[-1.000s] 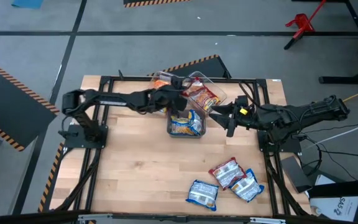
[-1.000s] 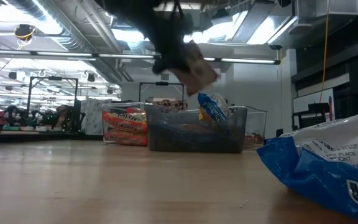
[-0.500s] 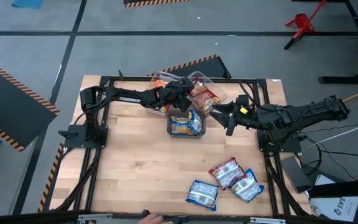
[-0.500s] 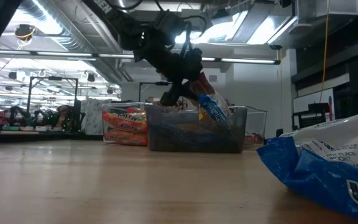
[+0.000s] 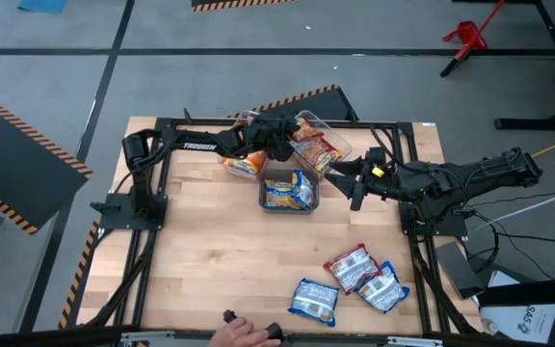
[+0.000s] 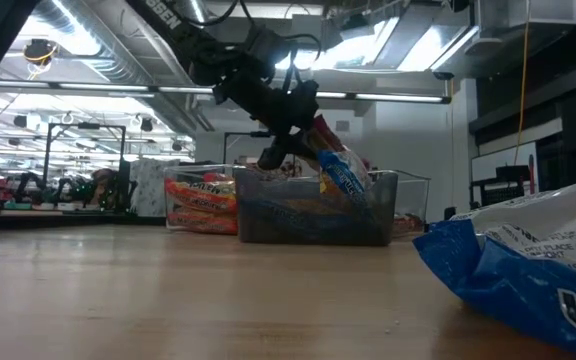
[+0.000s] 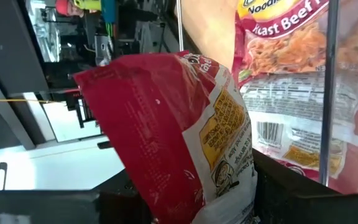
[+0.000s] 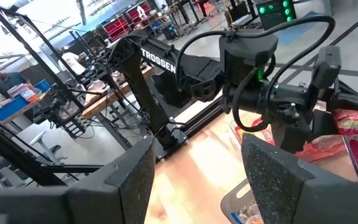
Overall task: Sort Maruchan noodles
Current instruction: Put the red noodle pack into the right transparent bin
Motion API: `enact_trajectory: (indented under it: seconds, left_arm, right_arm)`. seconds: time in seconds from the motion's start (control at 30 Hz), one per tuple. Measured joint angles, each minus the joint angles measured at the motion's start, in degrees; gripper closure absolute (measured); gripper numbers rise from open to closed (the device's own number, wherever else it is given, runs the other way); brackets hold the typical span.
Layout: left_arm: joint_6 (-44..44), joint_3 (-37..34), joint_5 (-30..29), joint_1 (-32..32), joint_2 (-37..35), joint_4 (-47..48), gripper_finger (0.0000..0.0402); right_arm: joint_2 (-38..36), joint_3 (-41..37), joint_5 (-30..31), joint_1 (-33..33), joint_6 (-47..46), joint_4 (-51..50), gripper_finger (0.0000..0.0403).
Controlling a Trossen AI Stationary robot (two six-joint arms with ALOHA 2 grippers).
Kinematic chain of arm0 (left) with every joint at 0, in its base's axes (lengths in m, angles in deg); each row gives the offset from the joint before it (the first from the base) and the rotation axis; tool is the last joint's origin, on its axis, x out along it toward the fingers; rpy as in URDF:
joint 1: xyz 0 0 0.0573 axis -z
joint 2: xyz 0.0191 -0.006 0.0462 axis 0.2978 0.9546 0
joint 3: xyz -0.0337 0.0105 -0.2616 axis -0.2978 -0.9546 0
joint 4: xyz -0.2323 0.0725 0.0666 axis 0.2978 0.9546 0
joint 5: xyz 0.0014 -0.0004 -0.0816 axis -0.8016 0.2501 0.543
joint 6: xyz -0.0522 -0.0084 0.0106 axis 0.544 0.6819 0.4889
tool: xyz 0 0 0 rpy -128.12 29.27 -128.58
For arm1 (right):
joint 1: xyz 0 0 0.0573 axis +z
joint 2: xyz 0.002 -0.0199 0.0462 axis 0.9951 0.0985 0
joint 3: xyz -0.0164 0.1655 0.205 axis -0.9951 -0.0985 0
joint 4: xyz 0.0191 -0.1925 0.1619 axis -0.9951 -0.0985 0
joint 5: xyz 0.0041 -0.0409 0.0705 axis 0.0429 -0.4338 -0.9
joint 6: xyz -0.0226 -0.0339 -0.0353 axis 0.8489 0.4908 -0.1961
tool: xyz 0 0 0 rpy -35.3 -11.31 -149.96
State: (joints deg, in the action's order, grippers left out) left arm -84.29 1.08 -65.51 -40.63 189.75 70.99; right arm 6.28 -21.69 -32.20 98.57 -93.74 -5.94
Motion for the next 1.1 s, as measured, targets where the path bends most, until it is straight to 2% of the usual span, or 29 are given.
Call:
enact_trajectory:
  seconds: [0.2, 0.37, 0.53, 0.67, 1.1]
  left_arm:
    - [-1.4, 0.7, -0.3, -0.5, 1.4, -1.7, 0.0236]
    - [-2.0, 8.1, -7.0, -0.1, 5.8, 0.7, 0.0236]
    - [1.2, 14.5, -12.7, 1.8, 8.6, 10.1, 0.0236]
    - [3.4, 14.8, -11.7, 3.1, 8.6, 15.1, 0.0236]
    - [6.2, 14.8, -9.0, 0.5, 8.5, 14.6, 0.0236]
  right_arm:
    - [0.0, 0.0, 0.0, 0.0, 0.4, -0.2, 0.0182]
    - [0.0, 0.0, 0.4, 0.0, 0.7, -0.4, 0.0182]
    - [0.0, 0.0, 0.4, 0.0, 0.7, -0.3, 0.0182]
    - [0.0, 0.0, 0.6, 0.0, 1.0, -0.3, 0.0182]
    - [0.0, 0.0, 1.5, 0.0, 1.1, -0.3, 0.0182]
